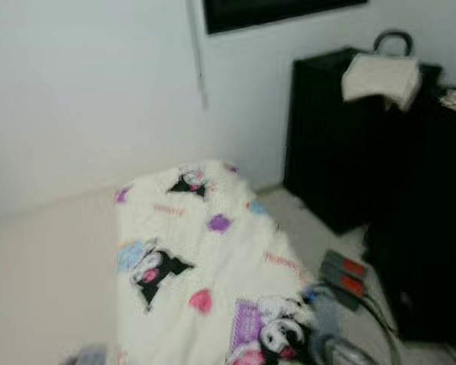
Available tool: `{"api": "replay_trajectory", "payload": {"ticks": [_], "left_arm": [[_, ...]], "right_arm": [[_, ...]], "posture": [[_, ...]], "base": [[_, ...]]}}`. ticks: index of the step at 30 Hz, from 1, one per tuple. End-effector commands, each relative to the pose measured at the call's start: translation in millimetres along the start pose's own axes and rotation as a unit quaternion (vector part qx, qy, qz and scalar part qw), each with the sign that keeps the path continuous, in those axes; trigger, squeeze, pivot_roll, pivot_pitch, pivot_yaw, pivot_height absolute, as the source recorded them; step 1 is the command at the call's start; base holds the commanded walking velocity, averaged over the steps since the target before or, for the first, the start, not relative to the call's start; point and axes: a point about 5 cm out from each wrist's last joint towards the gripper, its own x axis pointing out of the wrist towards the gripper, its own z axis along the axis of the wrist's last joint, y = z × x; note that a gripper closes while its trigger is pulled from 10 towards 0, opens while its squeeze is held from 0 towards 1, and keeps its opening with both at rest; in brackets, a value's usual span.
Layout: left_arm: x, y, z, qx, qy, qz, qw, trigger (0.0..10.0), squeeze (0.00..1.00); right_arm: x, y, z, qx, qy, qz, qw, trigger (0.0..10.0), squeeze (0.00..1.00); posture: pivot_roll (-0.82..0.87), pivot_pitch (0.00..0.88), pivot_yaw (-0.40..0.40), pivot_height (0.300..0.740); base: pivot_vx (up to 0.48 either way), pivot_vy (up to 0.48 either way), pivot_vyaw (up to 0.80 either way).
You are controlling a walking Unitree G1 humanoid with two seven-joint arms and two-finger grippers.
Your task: Clean up the room
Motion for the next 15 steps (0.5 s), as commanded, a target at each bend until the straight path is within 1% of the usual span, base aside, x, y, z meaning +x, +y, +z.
{"api": "replay_trajectory", "payload": {"ticks": [1,2,3,7,9,10,11,12,15], "left_arm": [[-5.7,3.6,-31,0.007,0.056,0.002,0.998,10.0,0.0],[-5.7,3.6,-31,0.007,0.056,0.002,0.998,10.0,0.0],[-5.7,1.9,-32,0.007,0.06,-0.001,0.998,10.0,0.0],[-5.8,-1.3,-33,0.009,0.065,-0.005,0.998,10.0,0.0],[-5.8,-1.3,-33,0.009,0.065,-0.005,0.998,10.0,0.0],[-5.9,-2.0,-34,0.012,0.066,-0.005,0.998,10.0,0.0],[-6.0,-2.9,-34,0.016,0.065,-0.006,0.998,10.0,0.0],[-6.0,-2.9,-34,0.016,0.065,-0.006,0.998,10.0,0.0],[-6.4,-5.9,-36,0.038,0.068,-0.01,0.997,10.0,0.0]], "right_arm": [[2.6,15.1,-10,-0.014,0.014,0.005,1.0,10.0,0.0],[2.6,15.1,-10,-0.014,0.014,0.005,1.0,10.0,0.0],[2.0,14.7,-15,-0.01,0.022,0.001,1.0,10.0,0.0],[-0.2,13.8,-28,-0.004,0.049,-0.003,0.999,10.0,0.0],[-0.2,13.8,-28,-0.004,0.049,-0.003,0.999,10.0,0.0],[-1.2,13.2,-33,-0.005,0.057,-0.006,0.998,10.0,0.0],[-2.8,11.5,-39,-0.003,0.065,-0.011,0.998,10.0,0.0],[-2.8,11.5,-39,-0.003,0.065,-0.011,0.998,10.0,0.0],[-6.9,8.1,-53,0.019,0.087,-0.024,0.996,10.0,0.0]], "posture": [[-0.18,0.0,0.073,0.74],[-0.18,0.0,0.073,0.74],[-0.18,0.0,0.073,0.74],[-0.17,0.0,0.07,0.74],[-0.17,0.0,0.07,0.74],[-0.17,0.0,0.069,0.74],[-0.17,0.0,0.066,0.74],[-0.17,0.0,0.066,0.74],[-0.17,0.0,0.066,0.74]], "base": [[0.0,0.0,0.76],[0.0,0.0,0.76],[-0.289,0.0,0.76],[-0.48,0.0,0.76],[-0.48,0.0,0.76],[-0.48,0.0,0.76],[-0.24,0.0,0.76],[-0.24,0.0,0.76],[0.0,0.0,0.76]]}}
